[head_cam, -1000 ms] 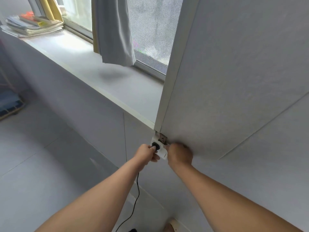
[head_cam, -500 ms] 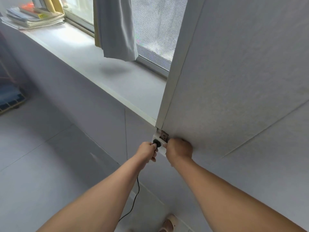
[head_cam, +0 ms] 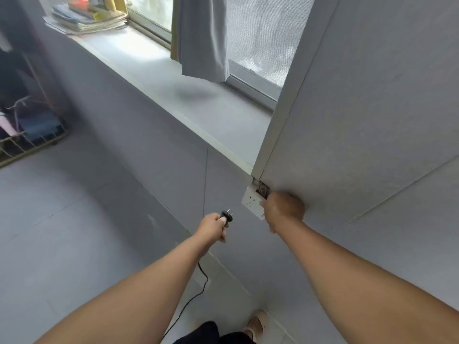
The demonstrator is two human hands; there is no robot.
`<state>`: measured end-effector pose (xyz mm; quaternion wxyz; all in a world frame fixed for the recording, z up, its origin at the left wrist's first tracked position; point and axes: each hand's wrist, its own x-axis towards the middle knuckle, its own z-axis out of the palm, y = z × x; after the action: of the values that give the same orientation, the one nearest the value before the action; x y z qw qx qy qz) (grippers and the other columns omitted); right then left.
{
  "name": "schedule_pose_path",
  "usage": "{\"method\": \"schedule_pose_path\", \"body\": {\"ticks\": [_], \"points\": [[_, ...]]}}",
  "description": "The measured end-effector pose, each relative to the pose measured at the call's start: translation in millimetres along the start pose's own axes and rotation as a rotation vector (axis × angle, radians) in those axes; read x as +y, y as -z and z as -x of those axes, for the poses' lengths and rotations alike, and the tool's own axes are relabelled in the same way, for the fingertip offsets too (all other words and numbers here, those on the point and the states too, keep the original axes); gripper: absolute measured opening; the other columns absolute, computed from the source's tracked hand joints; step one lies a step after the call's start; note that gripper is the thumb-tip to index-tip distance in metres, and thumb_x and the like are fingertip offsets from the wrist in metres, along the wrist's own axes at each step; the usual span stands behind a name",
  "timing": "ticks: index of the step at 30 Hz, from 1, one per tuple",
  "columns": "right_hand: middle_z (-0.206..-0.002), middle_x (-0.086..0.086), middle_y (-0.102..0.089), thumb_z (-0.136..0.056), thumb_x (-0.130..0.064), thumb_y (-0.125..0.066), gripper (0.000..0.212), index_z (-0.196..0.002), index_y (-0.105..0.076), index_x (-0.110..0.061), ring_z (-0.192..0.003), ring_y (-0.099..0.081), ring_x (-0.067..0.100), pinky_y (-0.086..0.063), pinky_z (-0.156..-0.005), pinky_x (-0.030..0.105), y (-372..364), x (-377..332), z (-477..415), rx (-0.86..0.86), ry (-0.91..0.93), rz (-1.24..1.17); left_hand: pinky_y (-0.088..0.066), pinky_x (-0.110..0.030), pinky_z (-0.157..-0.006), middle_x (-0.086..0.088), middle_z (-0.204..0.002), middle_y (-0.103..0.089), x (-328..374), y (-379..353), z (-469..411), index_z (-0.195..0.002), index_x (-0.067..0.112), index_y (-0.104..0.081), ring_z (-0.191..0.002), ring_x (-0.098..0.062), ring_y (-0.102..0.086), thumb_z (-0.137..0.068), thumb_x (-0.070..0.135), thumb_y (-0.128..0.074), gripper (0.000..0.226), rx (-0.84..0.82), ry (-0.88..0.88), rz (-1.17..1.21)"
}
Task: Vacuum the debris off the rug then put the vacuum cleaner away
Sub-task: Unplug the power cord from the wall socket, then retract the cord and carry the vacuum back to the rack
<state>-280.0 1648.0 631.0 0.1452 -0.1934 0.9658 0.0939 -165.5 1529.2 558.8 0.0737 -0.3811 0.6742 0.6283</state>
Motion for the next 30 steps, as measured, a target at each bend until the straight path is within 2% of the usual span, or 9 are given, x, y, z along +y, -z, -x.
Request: {"method": "schedule_pose_path", "body": {"ticks": [4,7,10,13,18,22,25,27,30], "points": [[-0.077,0.002,-0.073,-0.097,-0.051,-0.044,0.044,-0.089,-0.068,-0.015,-0.074,-0.068,0.018,-0.041,-0.058,0.026,-1,-23,16,-0.032,-0.003,-0.153,-0.044,-0.012,-0.041,-0.010,-0.063,-0.051,-10,9,17,-0.086,0.003,-0.052,-0.054,-0.018,-0.048,-0.102,0.006,-0.035,0.024,0.017,-0.010,0.052],[-0.059,-0.002,-0.070,-0.096,-0.055,-0.044,0.051,-0.076,-0.068,-0.014,-0.058,-0.065,0.011,-0.047,-0.057,0.024,-13,-41,36,-0.086,0.072,-0.197,-0.045,-0.016,-0.050,-0.011,-0.077,-0.058,-27,14,28,-0.095,0.003,-0.056,-0.062,-0.016,-0.053,-0.102,0.008,-0.039,0.019,0.034,0.003,0.089],[-0.064,-0.002,-0.073,-0.094,-0.050,-0.053,0.044,-0.082,-0.070,-0.012,-0.067,-0.071,0.013,-0.058,-0.076,0.032,-27,-54,53,-0.223,0.169,-0.283,-0.039,-0.025,-0.068,-0.006,-0.086,-0.060,-51,20,40,-0.098,0.008,-0.068,-0.076,-0.018,-0.051,-0.097,0.016,-0.051,0.019,0.122,0.004,0.037],[-0.069,-0.003,-0.074,-0.093,-0.044,-0.056,0.036,-0.080,-0.072,-0.014,-0.068,-0.072,0.012,-0.058,-0.080,0.035,-42,-64,70,-0.313,0.268,-0.322,-0.038,-0.025,-0.068,-0.005,-0.082,-0.059,-68,27,61,-0.103,0.005,-0.070,-0.075,-0.017,-0.050,-0.095,0.016,-0.056,0.020,0.181,0.009,0.108],[-0.068,-0.004,-0.074,-0.090,-0.036,-0.063,0.023,-0.082,-0.072,-0.016,-0.058,-0.071,0.009,-0.060,-0.077,0.036,-71,-84,108,-0.405,0.451,-0.391,-0.045,-0.011,-0.051,-0.008,-0.076,-0.060,-94,37,115,-0.106,-0.001,-0.066,-0.059,-0.011,-0.051,-0.093,0.005,-0.058,0.016,0.290,0.010,0.283],[-0.076,0.002,-0.075,-0.087,-0.026,-0.067,0.015,-0.080,-0.073,-0.014,-0.063,-0.073,0.015,-0.055,-0.062,0.027,-95,-91,147,-0.489,0.601,-0.419,-0.044,-0.012,-0.051,-0.005,-0.067,-0.061,-123,32,162,-0.088,0.004,-0.064,-0.048,-0.007,-0.055,-0.091,0.006,-0.062,0.004,0.418,0.056,0.382],[-0.075,0.006,-0.074,-0.085,-0.024,-0.072,0.013,-0.080,-0.073,-0.012,-0.058,-0.071,0.014,-0.050,-0.051,0.021,-121,-91,174,-0.551,0.645,-0.458,-0.039,-0.011,-0.045,-0.006,-0.071,-0.067,-152,20,195,-0.089,0.009,-0.068,-0.051,-0.008,-0.060,-0.089,0.015,-0.066,0.006,0.535,0.155,0.468],[-0.070,0.004,-0.073,-0.084,-0.023,-0.072,0.012,-0.080,-0.073,-0.012,-0.057,-0.071,0.015,-0.047,-0.049,0.021,-143,-90,193,-0.607,0.656,-0.464,-0.036,-0.008,-0.038,-0.008,-0.078,-0.069,-170,11,218,-0.097,0.007,-0.069,-0.052,-0.007,-0.062,-0.089,0.015,-0.066,0.012,0.598,0.205,0.578],[-0.067,0.006,-0.070,-0.089,-0.018,-0.069,0.008,-0.083,-0.070,-0.012,-0.053,-0.067,0.017,-0.045,-0.048,0.022,-172,-92,229,-0.725,0.672,-0.501,-0.038,-0.005,-0.039,-0.009,-0.084,-0.068,-197,3,256,-0.098,0.007,-0.068,-0.055,-0.007,-0.061,-0.089,0.015,-0.066,0.012,0.659,0.250,0.692]]}}
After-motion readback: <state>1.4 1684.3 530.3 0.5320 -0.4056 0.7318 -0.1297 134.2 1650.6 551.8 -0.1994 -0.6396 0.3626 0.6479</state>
